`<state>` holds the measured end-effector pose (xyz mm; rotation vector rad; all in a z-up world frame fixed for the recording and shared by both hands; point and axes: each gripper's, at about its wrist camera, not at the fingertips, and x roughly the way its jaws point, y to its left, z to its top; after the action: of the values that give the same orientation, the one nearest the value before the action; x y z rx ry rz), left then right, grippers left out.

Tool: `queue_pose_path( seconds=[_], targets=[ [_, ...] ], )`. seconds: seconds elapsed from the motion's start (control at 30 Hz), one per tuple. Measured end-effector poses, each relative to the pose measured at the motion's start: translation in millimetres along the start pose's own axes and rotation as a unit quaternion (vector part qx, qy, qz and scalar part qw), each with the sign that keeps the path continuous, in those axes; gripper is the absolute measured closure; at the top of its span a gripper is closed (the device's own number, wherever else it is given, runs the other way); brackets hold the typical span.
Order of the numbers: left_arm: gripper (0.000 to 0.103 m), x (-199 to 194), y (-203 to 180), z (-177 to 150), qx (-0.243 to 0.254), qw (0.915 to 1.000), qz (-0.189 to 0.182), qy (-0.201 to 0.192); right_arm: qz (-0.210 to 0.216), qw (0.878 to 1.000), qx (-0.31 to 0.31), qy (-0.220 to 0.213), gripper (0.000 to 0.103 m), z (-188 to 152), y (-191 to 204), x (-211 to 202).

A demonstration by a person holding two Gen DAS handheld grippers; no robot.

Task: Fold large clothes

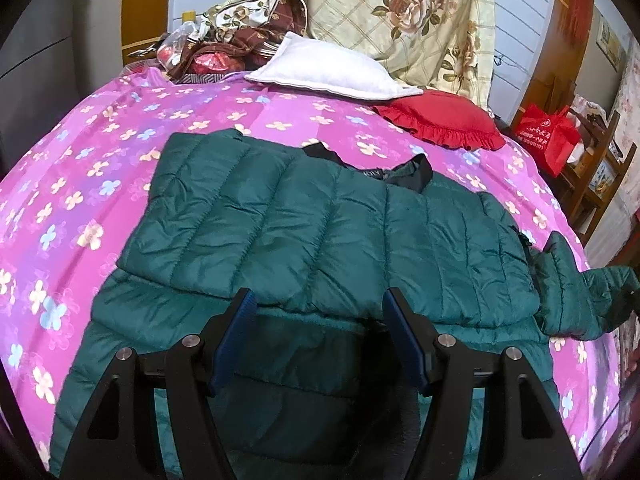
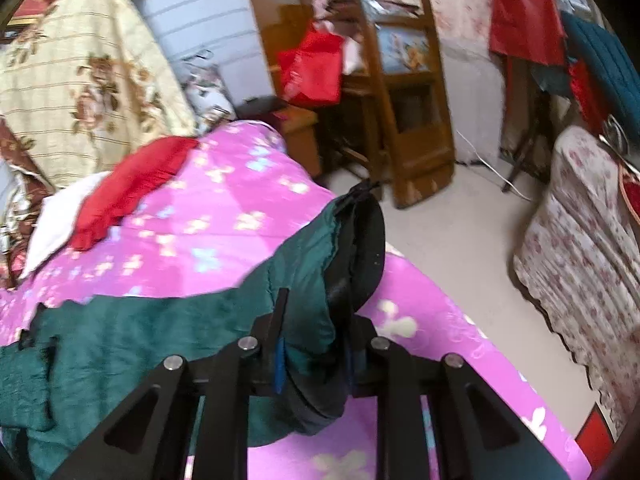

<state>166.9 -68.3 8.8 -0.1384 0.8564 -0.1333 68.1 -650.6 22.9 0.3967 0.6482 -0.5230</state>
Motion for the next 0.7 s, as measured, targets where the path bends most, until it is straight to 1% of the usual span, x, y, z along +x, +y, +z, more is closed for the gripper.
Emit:
queue_pose_path(
  seconds=[0.1,0.4,0.7],
  targets=[
    [0.058,-0.9,7.8,4.1,-0.002,1.0000,0.008,-0.003,0.022,0.999,-0.022,-0.010,0.083,5.0,24.5,-14.5],
    [0.058,1.1,44.4,20.6,-0.026,0.9990,0.035,-0.013,0.074,0.993,-0.095,-0.011,0.088,0.3,107.1,-37.1],
    [0.058,-0.6,62.1,23.8,-0.039,0.9984,0.037,-0.018,0.124,0.983,-0.138,0.002,0.090,-14.0,175.4,-46.9]
  ],
)
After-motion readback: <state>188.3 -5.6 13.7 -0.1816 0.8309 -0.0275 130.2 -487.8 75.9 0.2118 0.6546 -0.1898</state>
